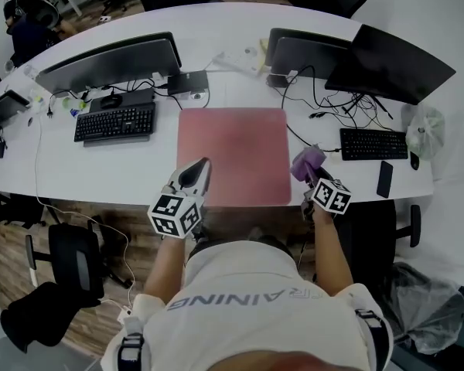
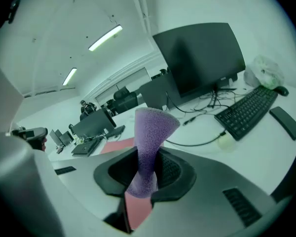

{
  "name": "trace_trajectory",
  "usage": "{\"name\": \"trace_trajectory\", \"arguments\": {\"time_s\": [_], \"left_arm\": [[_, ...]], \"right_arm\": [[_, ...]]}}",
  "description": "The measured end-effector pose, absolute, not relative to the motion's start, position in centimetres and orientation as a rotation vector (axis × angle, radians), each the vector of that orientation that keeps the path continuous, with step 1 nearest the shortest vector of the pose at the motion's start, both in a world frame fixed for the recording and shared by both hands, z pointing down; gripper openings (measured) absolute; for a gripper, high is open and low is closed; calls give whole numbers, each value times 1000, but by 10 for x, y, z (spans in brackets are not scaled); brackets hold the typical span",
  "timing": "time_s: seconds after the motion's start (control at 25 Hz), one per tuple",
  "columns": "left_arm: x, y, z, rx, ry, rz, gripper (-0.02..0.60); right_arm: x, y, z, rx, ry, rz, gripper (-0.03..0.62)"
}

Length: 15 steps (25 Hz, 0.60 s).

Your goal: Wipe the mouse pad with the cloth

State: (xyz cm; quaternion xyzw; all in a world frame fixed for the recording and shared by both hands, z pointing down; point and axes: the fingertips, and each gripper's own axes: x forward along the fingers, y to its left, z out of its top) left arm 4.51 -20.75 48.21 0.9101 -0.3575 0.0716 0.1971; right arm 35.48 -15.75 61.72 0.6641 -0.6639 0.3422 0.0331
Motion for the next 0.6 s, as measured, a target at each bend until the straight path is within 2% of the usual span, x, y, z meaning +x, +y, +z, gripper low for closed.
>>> {"name": "trace_trajectory", "arguments": {"time_s": [0.32,0.6], "left_arm": [[-27,-254,450,2565,-1085,128,32],[-80,-280,413,2657,-1222,126,32]], "right_arm": [[256,-213,471,2071,-2372,544,101],[191,-231,390,2074,-2472,232,101]]}}
